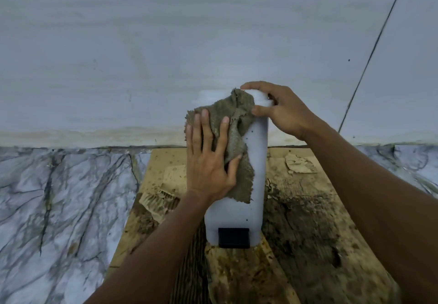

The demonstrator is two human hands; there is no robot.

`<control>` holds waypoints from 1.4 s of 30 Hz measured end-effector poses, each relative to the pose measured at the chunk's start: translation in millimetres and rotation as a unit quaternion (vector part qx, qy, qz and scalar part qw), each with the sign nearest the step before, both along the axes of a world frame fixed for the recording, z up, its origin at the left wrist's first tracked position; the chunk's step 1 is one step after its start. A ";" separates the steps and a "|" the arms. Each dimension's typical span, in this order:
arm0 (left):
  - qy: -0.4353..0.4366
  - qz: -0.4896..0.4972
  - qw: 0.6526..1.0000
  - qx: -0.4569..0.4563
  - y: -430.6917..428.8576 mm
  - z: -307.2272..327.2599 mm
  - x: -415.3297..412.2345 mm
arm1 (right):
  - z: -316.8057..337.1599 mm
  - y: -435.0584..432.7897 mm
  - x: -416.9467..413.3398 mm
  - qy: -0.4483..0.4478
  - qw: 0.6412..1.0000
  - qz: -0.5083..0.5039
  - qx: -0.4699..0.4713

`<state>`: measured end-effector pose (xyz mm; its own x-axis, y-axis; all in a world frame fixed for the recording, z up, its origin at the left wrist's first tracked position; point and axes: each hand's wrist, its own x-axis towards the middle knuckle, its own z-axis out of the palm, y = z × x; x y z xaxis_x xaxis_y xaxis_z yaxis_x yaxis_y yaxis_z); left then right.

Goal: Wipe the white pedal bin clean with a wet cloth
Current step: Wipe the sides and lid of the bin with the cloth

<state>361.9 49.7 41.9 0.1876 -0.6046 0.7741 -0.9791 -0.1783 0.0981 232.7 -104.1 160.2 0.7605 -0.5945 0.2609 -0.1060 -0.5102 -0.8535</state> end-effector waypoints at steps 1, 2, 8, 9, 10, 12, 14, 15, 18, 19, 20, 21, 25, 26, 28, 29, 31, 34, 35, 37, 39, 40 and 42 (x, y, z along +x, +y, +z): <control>0.006 -0.011 1.000 0.009 -2.5 -6.6 -1.5 | -1.2 -2.9 2.9 -0.006 1.000 -0.013 -0.002; 0.014 -0.018 1.000 0.014 -4.1 -13.0 -2.5 | -2.1 -4.9 6.1 -0.009 1.000 -0.021 -0.010; 0.080 0.057 0.995 -0.007 -24.7 -8.2 -8.2 | -4.1 -10.1 20.1 -0.010 1.000 -0.015 -0.003; 0.076 0.073 0.994 0.012 -31.3 -1.8 -13.9 | -3.5 -11.4 20.8 -0.010 1.000 -0.021 -0.002; 0.062 0.080 0.994 0.038 -37.9 3.6 -21.4 | -2.9 -12.9 21.0 -0.013 1.000 -0.028 0.001; 0.008 0.056 0.996 0.074 -47.9 7.8 -37.2 | -2.4 -14.4 20.3 -0.022 0.999 -0.035 0.007; -0.030 0.009 0.996 0.081 -49.9 7.3 -39.9 | -3.2 -15.6 19.1 -0.023 0.999 -0.030 0.012; -0.038 -0.002 0.996 0.076 -47.9 6.8 -35.3 | -3.2 -16.0 18.9 -0.025 0.999 -0.029 0.017; 0.015 0.004 0.999 0.033 -37.6 4.3 -11.3 | -3.2 -17.3 20.0 -0.038 0.998 -0.033 0.033; 0.083 0.014 0.996 0.017 -35.7 3.0 -3.9 | -3.0 -17.7 20.3 -0.044 0.998 -0.032 0.035; 0.186 0.017 0.982 0.007 -33.7 4.5 1.1 | -3.2 -17.8 20.5 -0.047 0.998 -0.030 0.036; 0.297 0.011 0.955 -0.005 -33.0 7.8 5.3 | -3.3 -17.6 20.2 -0.047 0.998 -0.027 0.036; 0.522 -0.036 0.848 -0.082 -39.8 30.5 23.5 | -5.3 -18.1 16.7 -0.043 0.998 -0.028 0.038; 0.536 -0.030 0.839 -0.085 -44.2 36.2 23.5 | -5.8 -18.6 16.0 -0.041 0.998 -0.031 0.038; 0.515 0.024 0.852 -0.086 -52.0 43.4 10.5 | -6.0 -19.4 15.5 -0.039 0.998 -0.034 0.039; 0.477 0.060 0.873 -0.081 -54.6 42.1 1.0 | -5.9 -20.2 15.3 -0.041 0.998 -0.035 0.042; 0.384 0.090 0.917 -0.066 -56.4 34.2 -17.9 | -5.6 -20.5 14.9 -0.045 0.997 -0.035 0.045; 0.237 0.122 0.963 -0.022 -58.5 20.2 -31.0 | -5.9 -22.4 14.6 -0.044 0.997 -0.037 0.051; 0.193 0.133 0.972 0.000 -58.8 17.9 -34.9 | -5.6 -22.5 15.1 -0.040 0.997 -0.038 0.050; 0.094 0.125 0.986 0.055 -58.3 14.7 -42.9 | -3.7 -21.9 15.6 -0.028 0.998 -0.040 0.043; -0.008 0.063 0.994 0.086 -56.4 11.7 -45.4 | -1.1 -22.8 16.4 -0.011 0.999 -0.041 0.027; -0.053 0.021 0.994 0.098 -54.2 9.8 -43.3 | 0.1 -23.4 16.5 0.000 0.999 -0.039 0.019; -0.136 -0.053 0.980 0.137 -45.1 3.0 -36.2 | 1.6 -24.4 15.6 0.010 0.999 -0.033 0.014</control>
<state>325.6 4.6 44.9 -0.0781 -0.8019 0.5923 -0.9770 -0.0565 -0.2054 248.3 -128.4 161.8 0.7238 -0.6510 0.2289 -0.1559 -0.4774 -0.8648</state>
